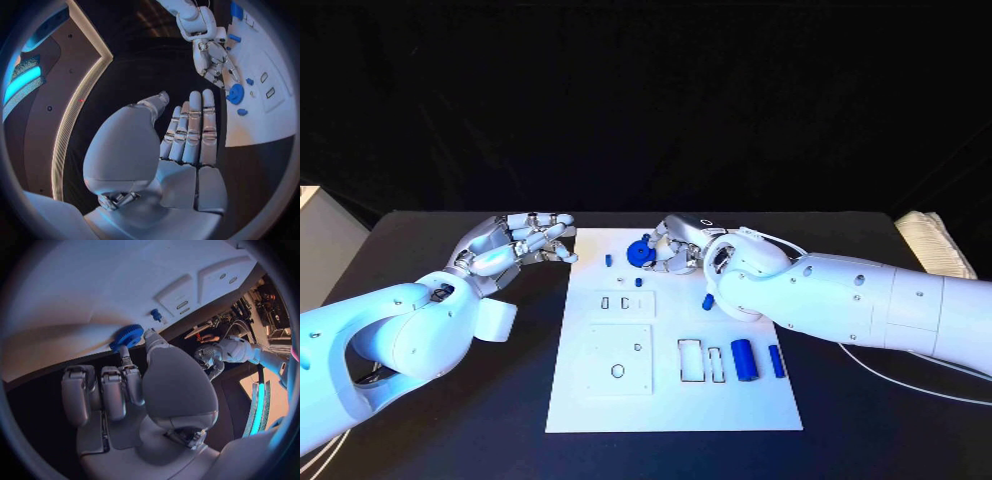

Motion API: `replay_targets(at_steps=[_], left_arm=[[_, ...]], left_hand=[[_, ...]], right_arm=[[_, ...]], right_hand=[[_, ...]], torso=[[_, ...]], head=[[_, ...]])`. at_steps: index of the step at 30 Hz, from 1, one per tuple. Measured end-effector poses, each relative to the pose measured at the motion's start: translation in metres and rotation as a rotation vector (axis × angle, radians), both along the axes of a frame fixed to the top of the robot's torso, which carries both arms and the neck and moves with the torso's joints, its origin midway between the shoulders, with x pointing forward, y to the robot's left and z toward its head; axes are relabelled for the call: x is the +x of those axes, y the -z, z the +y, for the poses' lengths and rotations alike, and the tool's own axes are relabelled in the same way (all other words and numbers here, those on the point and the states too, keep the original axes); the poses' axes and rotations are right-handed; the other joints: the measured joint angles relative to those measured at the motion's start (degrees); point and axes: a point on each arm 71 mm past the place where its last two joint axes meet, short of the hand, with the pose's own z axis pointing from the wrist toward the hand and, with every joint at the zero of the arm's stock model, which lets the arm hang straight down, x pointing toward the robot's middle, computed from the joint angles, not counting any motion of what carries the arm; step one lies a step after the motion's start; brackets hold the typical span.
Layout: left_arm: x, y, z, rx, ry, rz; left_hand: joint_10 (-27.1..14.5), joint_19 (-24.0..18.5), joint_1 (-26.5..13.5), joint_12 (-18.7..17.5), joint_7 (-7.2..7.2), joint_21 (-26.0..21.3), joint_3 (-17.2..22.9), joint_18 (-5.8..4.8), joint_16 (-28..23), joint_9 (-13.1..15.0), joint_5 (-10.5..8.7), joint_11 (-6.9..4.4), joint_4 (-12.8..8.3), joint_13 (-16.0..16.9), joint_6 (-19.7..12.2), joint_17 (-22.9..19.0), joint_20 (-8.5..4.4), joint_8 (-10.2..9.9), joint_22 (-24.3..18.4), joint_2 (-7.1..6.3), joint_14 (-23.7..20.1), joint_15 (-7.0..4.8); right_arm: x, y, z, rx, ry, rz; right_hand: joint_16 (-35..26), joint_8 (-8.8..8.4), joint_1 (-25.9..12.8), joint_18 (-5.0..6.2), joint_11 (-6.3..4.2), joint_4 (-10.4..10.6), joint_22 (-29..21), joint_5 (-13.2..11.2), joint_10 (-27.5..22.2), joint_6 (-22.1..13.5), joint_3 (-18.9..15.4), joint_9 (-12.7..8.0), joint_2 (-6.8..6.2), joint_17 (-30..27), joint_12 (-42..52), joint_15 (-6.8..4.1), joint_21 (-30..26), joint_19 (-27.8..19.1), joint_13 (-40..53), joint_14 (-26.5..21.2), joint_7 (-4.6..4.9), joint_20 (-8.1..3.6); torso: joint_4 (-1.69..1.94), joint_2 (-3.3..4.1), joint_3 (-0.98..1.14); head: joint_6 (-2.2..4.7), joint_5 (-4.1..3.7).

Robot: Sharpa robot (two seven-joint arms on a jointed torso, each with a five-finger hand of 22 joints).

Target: Assemble the parts on the task board

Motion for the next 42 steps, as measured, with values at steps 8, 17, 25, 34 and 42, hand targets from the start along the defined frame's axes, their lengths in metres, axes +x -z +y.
replay_targets(at_steps=[8,17,25,34,42], left_arm=[[0.0,0.0,0.0,0.0,0.0,0.0],[0.0,0.0,0.0,0.0,0.0,0.001],[0.0,0.0,0.0,0.001,0.0,0.001],[0.0,0.0,0.001,0.001,-0.001,0.002],[0.003,0.001,0.006,0.006,-0.014,0.002]], left_hand=[[0.0,0.0,0.0,0.0,0.0,0.0,0.0,0.0,0.0,0.0,0.0,0.0,0.0,0.0,0.0,0.0,0.0,0.0,0.0,0.0,0.0,0.0],[0.0,0.0,0.0,0.0,0.0,0.0,0.0,0.0,0.0,0.0,0.0,0.0,0.0,0.0,0.0,0.0,0.0,0.0,0.0,0.0,0.0,0.0],[0.0,0.0,0.0,0.0,0.0,0.0,0.0,0.0,0.0,0.0,0.0,0.0,0.0,0.0,0.0,0.0,0.0,0.0,0.0,0.0,0.0,0.0],[0.0,0.0,0.0,0.0,0.0,0.0,0.0,0.0,0.0,0.0,0.0,0.0,0.0,0.0,0.0,0.0,0.0,0.0,0.0,0.0,0.0,0.0],[0.0,-0.6,0.0,0.0,0.0,0.4,0.2,0.01,0.2,0.0,0.0,0.0,-0.2,0.0,0.0,0.1,-0.01,0.0,0.2,0.0,0.0,0.0]], right_arm=[[0.002,0.002,0.0,-0.017,0.002,0.017],[0.003,0.003,0.001,-0.044,-0.002,0.046],[0.001,0.002,0.001,-0.052,-0.006,0.055],[-0.01,-0.004,-0.013,-0.006,-0.003,0.011],[-0.022,-0.035,-0.058,0.11,0.045,-0.068]], right_hand=[[0.0,0.0,0.0,0.0,0.0,0.0,0.0,-0.3,0.0,0.0,0.0,-0.1,0.0,0.0,0.0,0.0,0.0,0.0,0.0,0.0,0.0,0.0],[0.0,-0.07,0.0,0.0,0.0,0.0,0.0,-0.3,0.0,0.0,0.0,-0.2,0.0,0.0,0.0,0.0,0.0,0.0,0.0,0.0,-0.01,0.0],[0.0,0.24,0.0,0.0,0.0,0.0,0.0,-0.3,0.0,-0.1,0.0,-0.1,0.0,0.0,0.0,0.0,0.0,0.0,0.0,0.0,-0.1,0.0],[0.0,0.49,0.0,0.0,0.0,0.0,0.0,-0.3,0.0,-0.1,0.0,-0.1,0.0,0.0,0.0,0.0,0.0,0.0,0.0,0.0,-0.09,0.0],[0.0,0.47,1.4,0.01,0.0,-0.4,0.0,-0.2,0.0,-0.1,0.4,-0.3,-1.35,0.0,-0.1,0.0,-0.9,0.0,0.0,0.0,-0.1,0.0]], torso=[[0.03,-0.01,0.03],[-0.09,-0.02,0.09],[-0.07,-0.01,0.13],[-0.19,-0.01,0.13],[-0.46,-0.14,0.27]], head=[[-0.08,-0.03],[-0.09,0.07],[0.02,-0.02],[0.18,-0.1],[0.85,-0.37]])
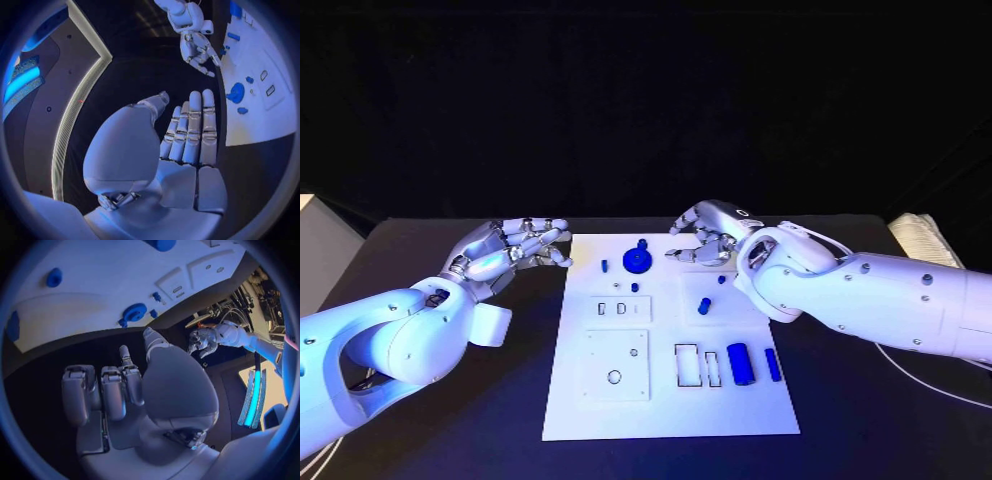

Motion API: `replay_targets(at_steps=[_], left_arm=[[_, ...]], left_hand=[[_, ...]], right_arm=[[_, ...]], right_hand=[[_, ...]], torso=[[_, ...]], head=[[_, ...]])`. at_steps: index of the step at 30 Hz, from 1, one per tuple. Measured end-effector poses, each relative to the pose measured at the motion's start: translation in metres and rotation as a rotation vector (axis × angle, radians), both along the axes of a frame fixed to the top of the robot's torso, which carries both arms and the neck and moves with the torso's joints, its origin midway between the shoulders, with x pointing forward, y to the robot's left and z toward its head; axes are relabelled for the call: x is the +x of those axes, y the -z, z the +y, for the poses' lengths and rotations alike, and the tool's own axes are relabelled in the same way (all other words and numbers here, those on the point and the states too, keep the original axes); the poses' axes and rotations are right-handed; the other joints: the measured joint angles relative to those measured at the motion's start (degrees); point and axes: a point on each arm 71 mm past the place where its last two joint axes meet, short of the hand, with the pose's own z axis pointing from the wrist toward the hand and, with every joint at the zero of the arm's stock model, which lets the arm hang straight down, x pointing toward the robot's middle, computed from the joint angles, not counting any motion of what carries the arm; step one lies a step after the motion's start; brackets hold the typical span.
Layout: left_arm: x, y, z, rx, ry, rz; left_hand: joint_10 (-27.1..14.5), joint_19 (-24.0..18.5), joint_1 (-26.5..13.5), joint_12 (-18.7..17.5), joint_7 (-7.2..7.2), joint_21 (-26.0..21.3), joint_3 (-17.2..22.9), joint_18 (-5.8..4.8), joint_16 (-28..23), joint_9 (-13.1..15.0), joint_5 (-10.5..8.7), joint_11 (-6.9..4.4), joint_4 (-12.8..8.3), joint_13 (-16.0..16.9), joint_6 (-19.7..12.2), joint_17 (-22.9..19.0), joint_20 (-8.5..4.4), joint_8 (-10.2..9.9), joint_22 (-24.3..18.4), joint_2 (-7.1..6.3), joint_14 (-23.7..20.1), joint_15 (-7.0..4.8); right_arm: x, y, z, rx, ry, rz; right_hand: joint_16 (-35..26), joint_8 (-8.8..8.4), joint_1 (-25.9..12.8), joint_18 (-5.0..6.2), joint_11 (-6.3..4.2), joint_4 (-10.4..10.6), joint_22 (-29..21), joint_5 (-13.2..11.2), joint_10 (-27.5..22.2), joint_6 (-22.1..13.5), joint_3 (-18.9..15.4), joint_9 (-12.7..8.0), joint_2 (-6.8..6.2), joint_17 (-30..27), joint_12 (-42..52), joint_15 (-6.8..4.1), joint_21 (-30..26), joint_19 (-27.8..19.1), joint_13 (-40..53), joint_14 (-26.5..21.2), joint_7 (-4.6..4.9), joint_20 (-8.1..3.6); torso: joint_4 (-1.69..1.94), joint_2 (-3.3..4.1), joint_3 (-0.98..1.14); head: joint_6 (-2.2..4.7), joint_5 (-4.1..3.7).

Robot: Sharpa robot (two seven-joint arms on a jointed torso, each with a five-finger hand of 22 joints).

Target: Assemble the parts on the task board

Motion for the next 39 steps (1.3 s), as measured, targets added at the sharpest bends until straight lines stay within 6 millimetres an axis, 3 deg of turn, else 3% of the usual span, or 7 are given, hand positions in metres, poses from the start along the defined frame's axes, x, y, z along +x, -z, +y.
replay_targets(at_steps=[3,11,18,23,29,39], left_arm=[[0.002,0.001,0.002,0.002,-0.006,0.0],[0.004,0.001,0.003,0.002,-0.007,-0.001],[0.005,0.002,0.001,0.0,-0.001,-0.001],[0.005,0.002,0.0,-0.001,0.003,-0.002],[0.005,0.002,0.0,-0.001,0.005,-0.002],[0.005,0.002,0.0,-0.001,0.008,-0.002]], left_hand=[[0.0,0.0,0.0,0.0,0.0,0.0,0.0,0.0,0.0,0.0,0.0,0.0,0.0,0.0,0.0,0.0,0.0,0.0,0.0,0.0,0.0,0.0],[0.0,0.0,0.0,0.0,0.0,0.0,0.0,0.0,0.0,0.0,0.0,0.0,0.0,0.0,0.0,0.0,0.0,0.0,0.0,0.0,-0.2,-0.21],[0.0,0.0,0.0,0.0,0.0,0.0,0.0,0.0,0.0,0.0,0.0,0.0,0.0,0.0,0.0,0.0,0.0,0.0,0.0,0.0,-0.4,0.0],[0.0,0.0,0.0,0.0,0.0,0.0,0.0,0.0,0.0,0.0,0.0,0.0,0.0,0.0,0.0,0.0,0.0,0.0,0.0,0.0,-0.4,0.01],[0.0,0.0,0.0,0.0,0.0,0.0,0.0,0.0,0.0,0.0,0.0,0.0,0.0,0.0,0.0,0.0,0.0,0.0,0.0,0.0,-0.4,0.01],[0.0,0.0,0.0,0.0,0.0,0.0,0.0,0.0,0.0,0.0,0.0,0.0,0.0,0.0,0.0,0.0,0.0,0.0,0.0,0.0,-0.4,0.01]], right_arm=[[-0.003,-0.004,-0.025,0.022,0.025,-0.001],[-0.006,-0.005,-0.087,0.04,0.061,0.01],[-0.002,0.0,-0.12,0.016,0.064,0.025],[0.002,0.007,-0.133,-0.003,0.064,0.045],[0.007,0.019,-0.135,-0.02,0.056,0.072],[0.014,0.034,-0.132,-0.039,0.042,0.108]], right_hand=[[0.0,0.0,1.5,0.0,0.0,-0.2,0.0,-0.5,0.0,0.0,0.2,-0.1,-1.02,0.0,-0.4,0.0,-0.9,0.0,0.0,0.0,0.0,0.0],[0.0,-0.37,7.2,0.0,0.0,-1.3,0.0,-0.5,0.0,-0.2,1.1,-0.6,-1.47,0.0,-1.7,0.0,-1.8,0.0,0.0,0.0,0.18,0.0],[0.0,-0.37,9.0,0.0,0.0,-1.8,0.0,0.1,0.0,-0.2,1.5,-0.7,-1.9,0.0,-2.0,0.0,-1.8,0.0,0.0,0.0,0.17,0.0],[0.0,-0.37,9.6,0.0,0.0,-2.0,0.0,0.5,0.0,-0.4,1.7,-0.8,-1.9,0.0,-2.0,0.0,-1.8,0.0,0.0,0.0,-0.03,0.0],[0.0,-0.37,10.2,0.0,0.0,-2.2,0.0,1.0,0.0,-0.4,1.9,-0.8,-1.77,0.0,-2.0,0.0,-1.8,0.0,0.0,0.0,-0.03,0.0],[0.0,-0.37,10.6,0.0,0.0,-2.5,0.0,2.2,0.0,-0.4,2.1,-0.9,-2.14,0.0,-2.0,0.0,-1.8,0.0,0.0,0.0,-0.03,0.0]], torso=[[-0.12,-0.08,0.07],[-0.61,-0.25,0.45],[-0.83,-0.27,0.83],[-0.82,-0.25,0.94],[-0.77,-0.19,1.03],[-0.71,-0.19,0.91]], head=[[0.14,-0.18],[0.14,-0.84],[0.07,-1.04],[-0.14,-1.05],[-0.29,-0.92],[-0.77,-0.78]])
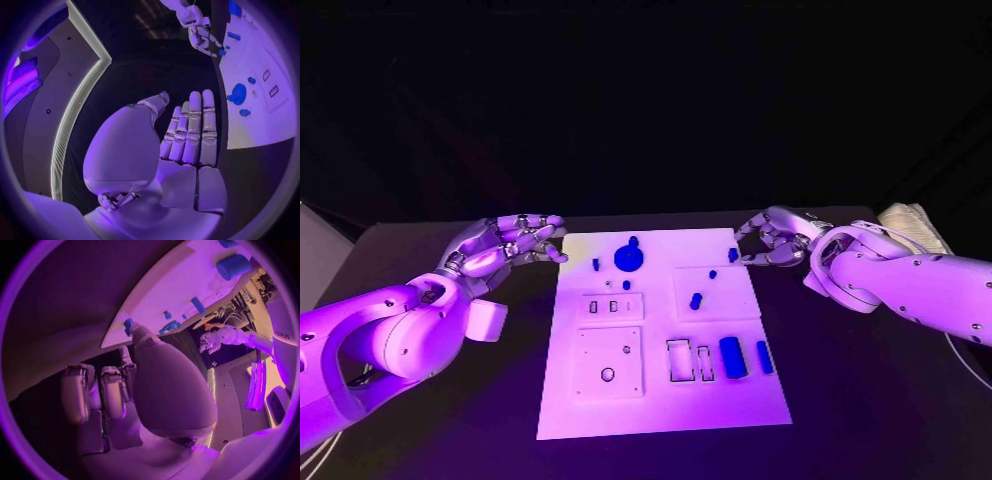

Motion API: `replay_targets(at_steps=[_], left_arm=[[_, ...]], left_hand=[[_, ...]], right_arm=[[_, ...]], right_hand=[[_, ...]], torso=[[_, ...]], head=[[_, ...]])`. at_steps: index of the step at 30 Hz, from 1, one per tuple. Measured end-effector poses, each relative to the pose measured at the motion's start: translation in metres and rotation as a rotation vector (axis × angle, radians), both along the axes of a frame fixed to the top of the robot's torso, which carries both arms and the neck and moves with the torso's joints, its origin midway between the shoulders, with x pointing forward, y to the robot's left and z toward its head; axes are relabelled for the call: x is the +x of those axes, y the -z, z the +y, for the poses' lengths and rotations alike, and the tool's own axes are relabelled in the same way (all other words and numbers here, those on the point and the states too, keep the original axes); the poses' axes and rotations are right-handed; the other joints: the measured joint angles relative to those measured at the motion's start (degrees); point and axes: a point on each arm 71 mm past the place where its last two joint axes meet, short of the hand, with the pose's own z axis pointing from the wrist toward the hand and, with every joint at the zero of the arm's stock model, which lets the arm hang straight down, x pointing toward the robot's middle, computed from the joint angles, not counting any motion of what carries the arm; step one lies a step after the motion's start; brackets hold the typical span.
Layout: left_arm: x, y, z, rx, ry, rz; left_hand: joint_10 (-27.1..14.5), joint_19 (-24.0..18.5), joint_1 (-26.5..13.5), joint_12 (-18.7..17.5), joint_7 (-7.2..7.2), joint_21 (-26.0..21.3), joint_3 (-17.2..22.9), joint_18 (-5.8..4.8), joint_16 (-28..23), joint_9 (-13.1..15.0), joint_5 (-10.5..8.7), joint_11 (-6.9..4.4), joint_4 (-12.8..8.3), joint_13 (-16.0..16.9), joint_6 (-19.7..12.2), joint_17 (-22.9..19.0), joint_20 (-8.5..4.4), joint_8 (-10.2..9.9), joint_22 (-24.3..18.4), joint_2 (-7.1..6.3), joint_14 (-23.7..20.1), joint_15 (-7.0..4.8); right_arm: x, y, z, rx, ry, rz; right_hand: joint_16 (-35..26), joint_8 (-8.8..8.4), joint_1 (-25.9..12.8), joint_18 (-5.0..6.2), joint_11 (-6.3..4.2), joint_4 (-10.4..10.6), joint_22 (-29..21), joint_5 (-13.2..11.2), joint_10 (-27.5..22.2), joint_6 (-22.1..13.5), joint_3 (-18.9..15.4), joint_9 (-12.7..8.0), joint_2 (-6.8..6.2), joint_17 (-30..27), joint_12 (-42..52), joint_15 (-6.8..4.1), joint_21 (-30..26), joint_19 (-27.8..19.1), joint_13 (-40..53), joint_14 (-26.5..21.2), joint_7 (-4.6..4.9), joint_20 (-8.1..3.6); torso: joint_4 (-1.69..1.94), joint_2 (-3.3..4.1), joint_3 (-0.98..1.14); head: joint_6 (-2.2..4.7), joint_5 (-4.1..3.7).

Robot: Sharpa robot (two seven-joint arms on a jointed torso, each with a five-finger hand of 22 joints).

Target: Assemble the parts on the task board

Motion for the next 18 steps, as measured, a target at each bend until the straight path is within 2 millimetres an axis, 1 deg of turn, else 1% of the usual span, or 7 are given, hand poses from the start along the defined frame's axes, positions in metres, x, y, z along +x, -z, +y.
replay_targets(at_steps=[7,8,12,14,15,17,18], left_arm=[[0.0,0.0,0.0,0.001,0.0,0.0],[0.0,0.0,0.0,0.001,0.0,0.0],[0.0,0.0,0.001,0.001,0.001,-0.001],[0.0,0.0,0.001,0.002,0.001,0.0],[0.0,0.0,0.001,0.002,0.001,0.0],[0.0,0.0,0.001,0.003,0.001,0.0],[0.0,0.0,0.001,0.003,0.001,0.0]], left_hand=[[0.0,-0.1,0.0,0.0,0.0,0.0,0.1,0.0,0.0,0.0,0.0,0.0,-0.1,0.0,0.0,0.0,0.12,0.0,0.0,0.0,0.0,0.0],[0.0,-0.2,0.0,0.0,0.0,0.0,0.2,0.0,0.0,0.0,0.0,0.0,-0.2,0.0,0.0,0.0,0.16,0.0,0.0,0.0,0.0,0.0],[0.0,-0.2,0.0,0.0,0.0,0.0,0.2,0.0,0.0,0.0,0.0,0.0,-0.2,0.0,0.0,0.0,0.16,0.0,0.0,0.0,0.0,0.0],[0.0,-0.2,0.0,0.0,0.0,0.0,0.2,0.0,0.0,0.0,0.0,0.0,-0.2,0.0,0.0,0.0,0.16,0.0,0.0,0.0,0.0,0.0],[0.0,-0.2,0.0,0.0,0.0,0.0,0.2,0.0,0.0,0.0,0.0,0.0,-0.2,0.0,0.0,0.0,0.16,0.0,0.0,0.0,0.0,0.0],[0.0,-0.2,0.0,0.0,0.0,0.0,0.2,0.0,0.0,0.0,0.0,0.0,-0.2,0.0,0.0,0.0,0.16,0.0,0.0,0.0,0.0,0.0],[0.0,-0.2,0.0,0.0,0.0,0.0,0.2,0.0,0.0,0.0,0.0,0.0,-0.2,0.0,0.0,0.0,0.16,0.0,0.0,0.0,0.0,0.0]], right_arm=[[0.001,0.006,0.003,-0.004,-0.008,0.018],[0.001,0.006,0.003,-0.004,-0.01,0.019],[0.002,0.007,0.006,-0.003,-0.018,0.025],[0.002,0.008,0.008,-0.002,-0.022,0.027],[0.002,0.008,0.009,-0.002,-0.024,0.028],[0.003,0.009,0.011,-0.001,-0.027,0.031],[0.003,0.009,0.011,0.0,-0.028,0.032]], right_hand=[[0.0,0.0,0.0,0.0,0.0,0.5,0.0,0.0,0.0,0.3,0.5,0.0,0.01,0.0,0.3,0.0,0.0,0.0,0.0,0.0,0.1,0.0],[0.0,0.03,0.0,0.0,0.0,0.6,0.0,0.0,0.0,0.5,0.6,0.0,0.01,0.0,0.3,0.0,0.0,0.0,0.0,0.0,-0.06,0.0],[0.0,0.96,0.0,0.0,-0.21,1.0,0.0,0.0,0.2,1.9,1.0,0.2,0.02,0.0,0.3,0.0,0.0,0.0,0.0,0.0,-0.21,0.0],[0.0,1.01,-0.2,0.0,-0.21,1.3,0.0,-0.2,0.2,2.1,1.3,0.2,0.19,0.0,0.3,0.0,0.0,0.0,0.0,0.0,-0.46,0.0],[0.0,1.29,-0.4,0.0,-0.21,1.4,0.0,-0.4,0.2,2.5,1.4,0.2,0.42,0.0,0.5,0.0,0.0,0.0,0.0,0.0,-0.38,0.0],[0.0,1.41,-0.5,0.0,-0.21,1.5,0.0,-0.5,0.2,2.6,1.8,0.3,0.48,0.0,0.5,0.0,0.0,0.0,0.0,0.0,-0.35,0.0],[0.0,1.69,-0.8,0.0,-0.38,1.7,0.0,-0.5,0.1,2.9,2.0,0.3,0.8,0.0,0.5,0.0,0.1,0.0,0.0,0.0,-0.61,0.0]], torso=[[-0.04,-0.05,-0.04],[-0.06,-0.06,-0.04],[-0.09,-0.09,-0.06],[-0.1,-0.09,-0.06],[-0.1,-0.09,-0.05],[-0.12,-0.09,-0.03],[-0.12,-0.09,-0.03]], head=[[-0.34,0.14],[-0.35,0.14],[-0.53,0.04],[-0.63,0.03],[-0.64,0.03],[-0.64,0.03],[-0.64,0.03]])
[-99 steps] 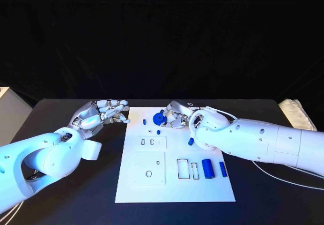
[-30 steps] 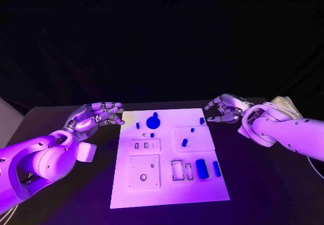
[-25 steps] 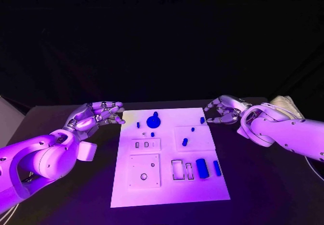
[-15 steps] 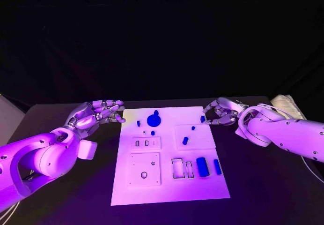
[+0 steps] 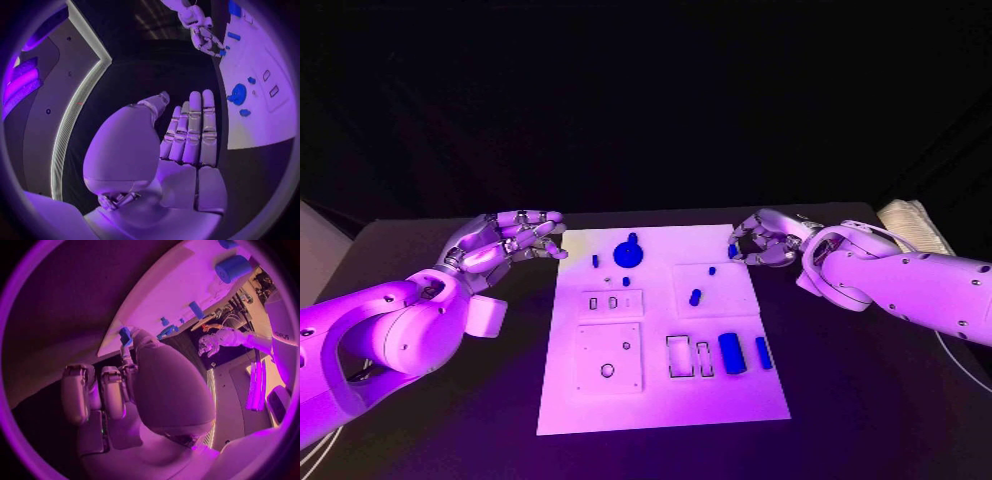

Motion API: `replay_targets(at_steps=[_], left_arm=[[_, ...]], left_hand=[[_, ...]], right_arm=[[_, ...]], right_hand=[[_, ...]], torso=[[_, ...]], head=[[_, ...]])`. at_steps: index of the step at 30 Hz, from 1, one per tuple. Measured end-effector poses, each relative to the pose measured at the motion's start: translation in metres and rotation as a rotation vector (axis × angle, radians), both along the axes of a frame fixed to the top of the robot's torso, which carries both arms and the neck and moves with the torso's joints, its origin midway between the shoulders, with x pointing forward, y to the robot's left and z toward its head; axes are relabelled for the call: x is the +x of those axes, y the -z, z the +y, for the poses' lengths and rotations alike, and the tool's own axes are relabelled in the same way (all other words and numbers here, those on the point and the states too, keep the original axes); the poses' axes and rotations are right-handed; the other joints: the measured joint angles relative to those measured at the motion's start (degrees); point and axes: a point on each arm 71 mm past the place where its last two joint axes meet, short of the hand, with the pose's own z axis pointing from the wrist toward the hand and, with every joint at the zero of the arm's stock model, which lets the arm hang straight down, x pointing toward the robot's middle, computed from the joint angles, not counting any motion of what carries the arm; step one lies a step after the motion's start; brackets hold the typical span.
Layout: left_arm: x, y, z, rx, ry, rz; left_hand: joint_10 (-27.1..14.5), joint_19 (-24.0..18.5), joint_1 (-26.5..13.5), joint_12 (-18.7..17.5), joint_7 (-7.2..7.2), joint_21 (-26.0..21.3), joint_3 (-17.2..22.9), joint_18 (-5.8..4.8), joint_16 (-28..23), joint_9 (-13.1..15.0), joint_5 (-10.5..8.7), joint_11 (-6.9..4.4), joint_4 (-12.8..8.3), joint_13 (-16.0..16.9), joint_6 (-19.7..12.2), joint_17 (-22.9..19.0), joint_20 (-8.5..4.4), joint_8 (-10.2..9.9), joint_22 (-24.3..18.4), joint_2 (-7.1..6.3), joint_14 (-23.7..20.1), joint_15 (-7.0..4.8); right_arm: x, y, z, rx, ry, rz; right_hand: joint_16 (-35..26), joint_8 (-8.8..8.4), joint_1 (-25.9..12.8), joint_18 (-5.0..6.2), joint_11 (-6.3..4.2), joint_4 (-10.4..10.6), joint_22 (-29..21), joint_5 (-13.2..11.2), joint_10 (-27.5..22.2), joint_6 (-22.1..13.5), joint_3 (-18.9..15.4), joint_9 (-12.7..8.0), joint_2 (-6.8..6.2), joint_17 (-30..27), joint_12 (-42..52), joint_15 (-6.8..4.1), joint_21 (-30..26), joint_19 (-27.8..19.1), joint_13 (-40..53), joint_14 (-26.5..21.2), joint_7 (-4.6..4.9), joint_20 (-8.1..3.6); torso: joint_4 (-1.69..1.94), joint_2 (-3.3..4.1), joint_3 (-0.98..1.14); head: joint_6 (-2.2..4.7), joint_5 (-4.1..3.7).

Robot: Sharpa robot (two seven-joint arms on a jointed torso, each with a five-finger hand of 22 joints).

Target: Assemble the parts on the task board

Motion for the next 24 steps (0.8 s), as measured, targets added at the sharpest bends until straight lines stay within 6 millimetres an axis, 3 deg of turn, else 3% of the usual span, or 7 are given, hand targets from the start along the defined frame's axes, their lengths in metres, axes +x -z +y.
replay_targets(at_steps=[8,24], left_arm=[[0.0,0.0,0.0002,0.001,0.0,0.0],[0.0002,0.0002,0.0011,0.004,-0.001,0.0]], left_hand=[[0.0,0.0,0.0,0.0,0.0,0.0,0.0,0.0,0.0,0.0,0.0,0.0,0.0,0.0,0.0,0.0,-0.01,0.0,0.0,0.0,0.0,0.0],[0.0,0.0,0.0,0.0,0.0,0.0,0.0,0.0,0.0,0.0,0.0,0.0,0.0,0.0,0.0,0.0,-0.01,0.0,0.0,0.0,0.0,0.0]], right_arm=[[0.0013,0.0025,0.0046,0.004,-0.006,0.007],[0.0038,0.0054,0.0036,0.0,0.006,0.013]], right_hand=[[0.0,0.59,-0.4,0.0,-0.3,0.3,0.0,-0.3,0.1,0.9,1.1,0.0,0.43,0.0,0.4,-0.43,0.2,0.0,0.0,0.0,-0.46,0.0],[0.0,0.64,-0.2,0.0,-0.65,0.4,0.0,-0.3,0.2,0.9,1.5,0.0,0.65,0.0,0.4,-0.43,0.4,0.0,0.0,0.0,-0.47,-0.43]], torso=[[0.03,0.0,-0.02],[0.02,-0.03,-0.01]], head=[[-0.04,-0.05],[-0.28,0.06]])
